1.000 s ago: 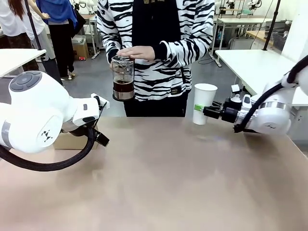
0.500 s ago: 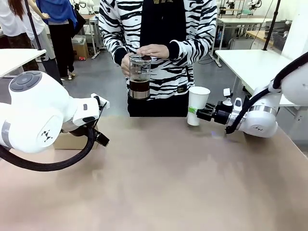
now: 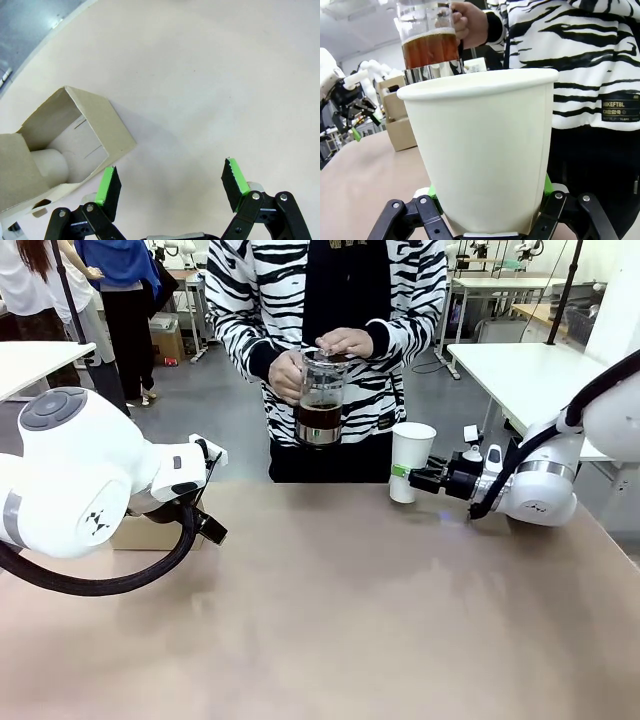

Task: Pour a drink into a cup and package it in a carrier.
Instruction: When a person places the Paper Cup Lid on the 600 ml Paper Cup , lift the 600 ml Paper Cup.

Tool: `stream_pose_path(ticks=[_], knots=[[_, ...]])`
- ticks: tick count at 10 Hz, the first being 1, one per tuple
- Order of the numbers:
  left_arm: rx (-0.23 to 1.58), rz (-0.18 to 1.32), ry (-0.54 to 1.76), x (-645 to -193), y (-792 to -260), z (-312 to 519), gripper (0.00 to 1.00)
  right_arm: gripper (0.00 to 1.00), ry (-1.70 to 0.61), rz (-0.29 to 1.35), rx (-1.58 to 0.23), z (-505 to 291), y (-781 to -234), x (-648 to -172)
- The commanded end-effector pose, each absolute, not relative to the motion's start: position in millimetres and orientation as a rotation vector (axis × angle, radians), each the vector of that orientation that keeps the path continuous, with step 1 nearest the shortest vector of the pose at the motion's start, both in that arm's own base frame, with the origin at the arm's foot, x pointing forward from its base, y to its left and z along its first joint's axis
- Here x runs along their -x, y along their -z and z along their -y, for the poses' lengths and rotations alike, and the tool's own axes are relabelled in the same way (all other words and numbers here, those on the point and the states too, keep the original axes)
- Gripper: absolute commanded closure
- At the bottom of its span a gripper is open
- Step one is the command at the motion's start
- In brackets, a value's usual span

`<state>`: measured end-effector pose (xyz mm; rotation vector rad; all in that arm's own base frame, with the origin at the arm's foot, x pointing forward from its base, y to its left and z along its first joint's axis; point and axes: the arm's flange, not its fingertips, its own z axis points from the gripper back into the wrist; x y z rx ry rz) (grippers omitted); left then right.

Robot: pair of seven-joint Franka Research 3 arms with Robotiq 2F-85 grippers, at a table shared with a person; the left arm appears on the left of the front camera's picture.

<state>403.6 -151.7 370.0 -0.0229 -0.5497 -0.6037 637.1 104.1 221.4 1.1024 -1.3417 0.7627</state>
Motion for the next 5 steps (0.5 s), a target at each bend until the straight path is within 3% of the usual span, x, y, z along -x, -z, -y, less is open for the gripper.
stream_pose_path(ticks=[1,5], knots=[[0.025,0.550,0.604,-403.3,-370.3,151.8,0.00,0.20,-0.747,1.353,-1.101,-105.8,-227.7,-634.3],[0.025,0.550,0.604,-403.3,-370.3,151.8,0.00,0.20,-0.747,1.353,-1.101,-105.8,-227.7,-634.3]])
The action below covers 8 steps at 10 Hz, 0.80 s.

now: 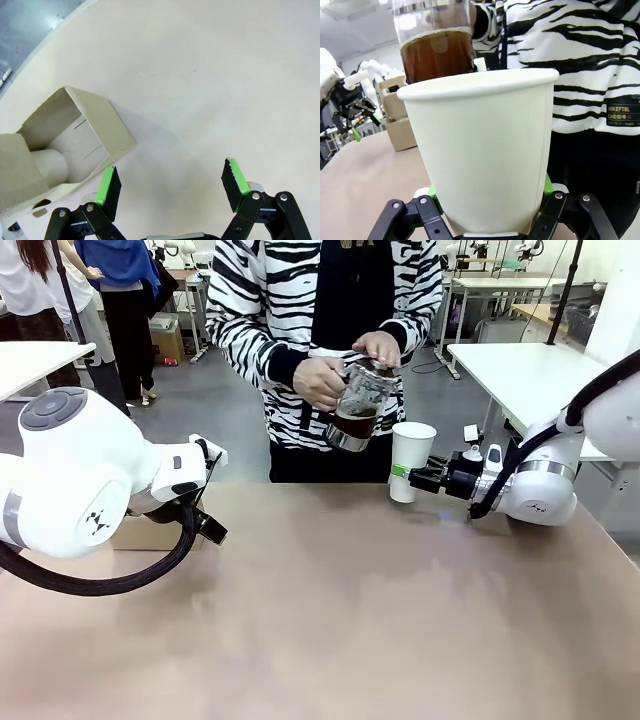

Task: Pour a drink into a cup and package it in a carrier.
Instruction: When a person places the Paper Cup Lid on the 600 ml Paper Cup , lift the 600 ml Paper Cup.

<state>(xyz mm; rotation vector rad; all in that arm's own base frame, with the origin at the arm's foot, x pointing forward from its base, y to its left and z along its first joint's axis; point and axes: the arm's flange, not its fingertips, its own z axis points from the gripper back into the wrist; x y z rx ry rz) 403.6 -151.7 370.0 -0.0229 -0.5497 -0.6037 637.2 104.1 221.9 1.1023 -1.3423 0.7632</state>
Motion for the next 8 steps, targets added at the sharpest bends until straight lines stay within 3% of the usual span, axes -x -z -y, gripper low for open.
stream_pose_path(ticks=[1,8], knots=[[0.025,0.550,0.604,-403.3,-370.3,151.8,0.00,0.20,-0.747,1.353,-1.101,-105.8,-227.7,-634.3],[0.025,0.550,0.604,-403.3,-370.3,151.8,0.00,0.20,-0.747,1.353,-1.101,-105.8,-227.7,-634.3]])
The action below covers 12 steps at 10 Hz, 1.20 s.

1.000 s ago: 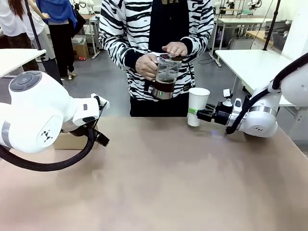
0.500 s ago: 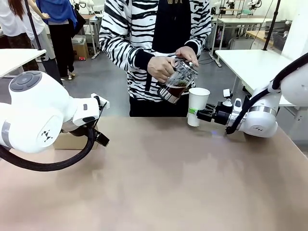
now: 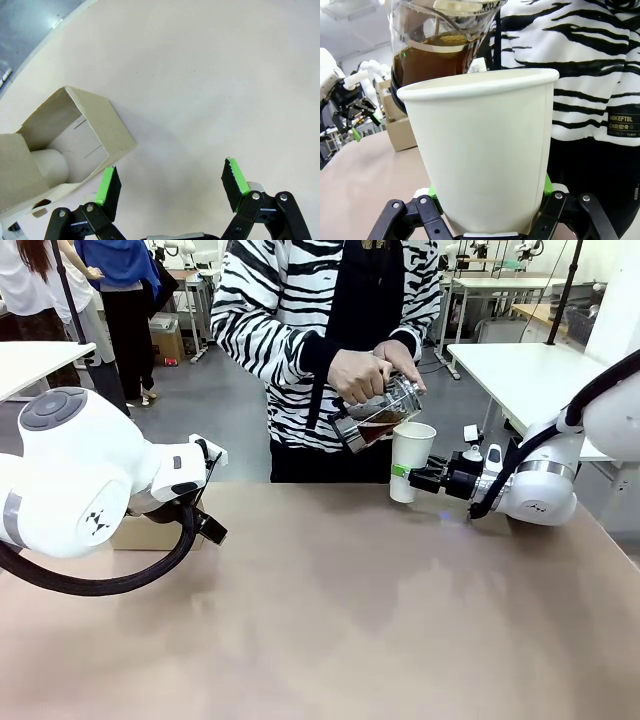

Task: Pour a drink into a cup and package it in a carrier.
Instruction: When a person places the Paper Cup Lid on the 600 ml Paper Cup , lift the 600 ml Paper Cup.

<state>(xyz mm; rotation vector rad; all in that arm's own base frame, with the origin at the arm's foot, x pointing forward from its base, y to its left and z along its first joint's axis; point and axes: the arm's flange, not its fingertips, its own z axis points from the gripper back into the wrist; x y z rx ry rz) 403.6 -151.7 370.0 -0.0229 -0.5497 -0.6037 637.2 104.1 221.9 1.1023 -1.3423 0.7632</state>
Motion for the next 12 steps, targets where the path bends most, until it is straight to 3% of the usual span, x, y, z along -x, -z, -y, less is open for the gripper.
stream_pose_path(ticks=[1,12], knots=[[0.025,0.550,0.604,-403.3,-370.3,151.8,0.00,0.20,-0.747,1.353,-1.101,-105.8,-227.7,-634.3],[0.025,0.550,0.604,-403.3,-370.3,151.8,0.00,0.20,-0.747,1.353,-1.101,-105.8,-227.7,-634.3]])
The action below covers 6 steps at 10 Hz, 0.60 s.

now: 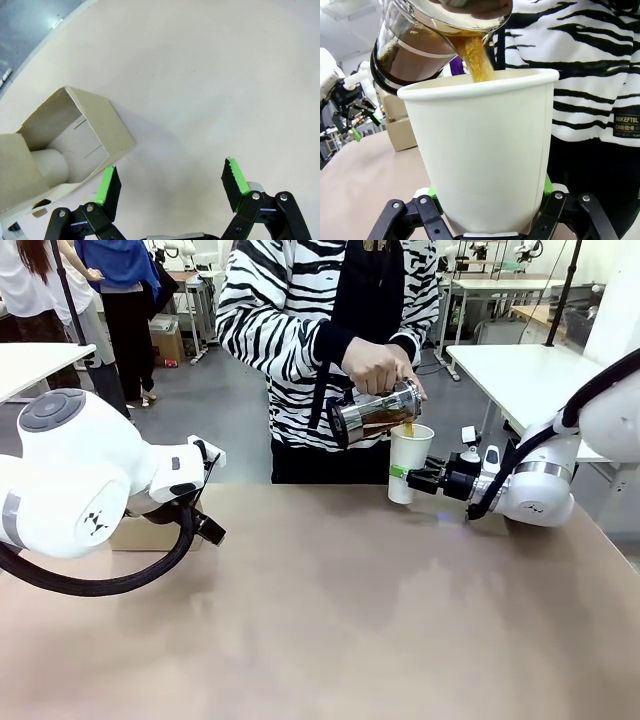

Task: Pour a drink into a cup and package it in a carrier.
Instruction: When a person places the Paper Cup Lid on the 600 ml Paper Cup , lift the 600 ml Paper Cup.

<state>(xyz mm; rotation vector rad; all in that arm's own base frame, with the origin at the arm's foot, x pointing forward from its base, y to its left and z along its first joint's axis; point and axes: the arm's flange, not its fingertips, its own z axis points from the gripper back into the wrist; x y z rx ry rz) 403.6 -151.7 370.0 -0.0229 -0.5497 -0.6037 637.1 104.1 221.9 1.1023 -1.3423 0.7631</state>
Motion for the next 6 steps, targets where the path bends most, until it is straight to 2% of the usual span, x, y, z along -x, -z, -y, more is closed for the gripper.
stream_pose_path(ticks=[1,6], knots=[[0.025,0.550,0.604,-403.3,-370.3,151.8,0.00,0.20,-0.747,1.353,-1.101,-105.8,-227.7,-634.3],[0.025,0.550,0.604,-403.3,-370.3,151.8,0.00,0.20,-0.747,1.353,-1.101,-105.8,-227.7,-634.3]])
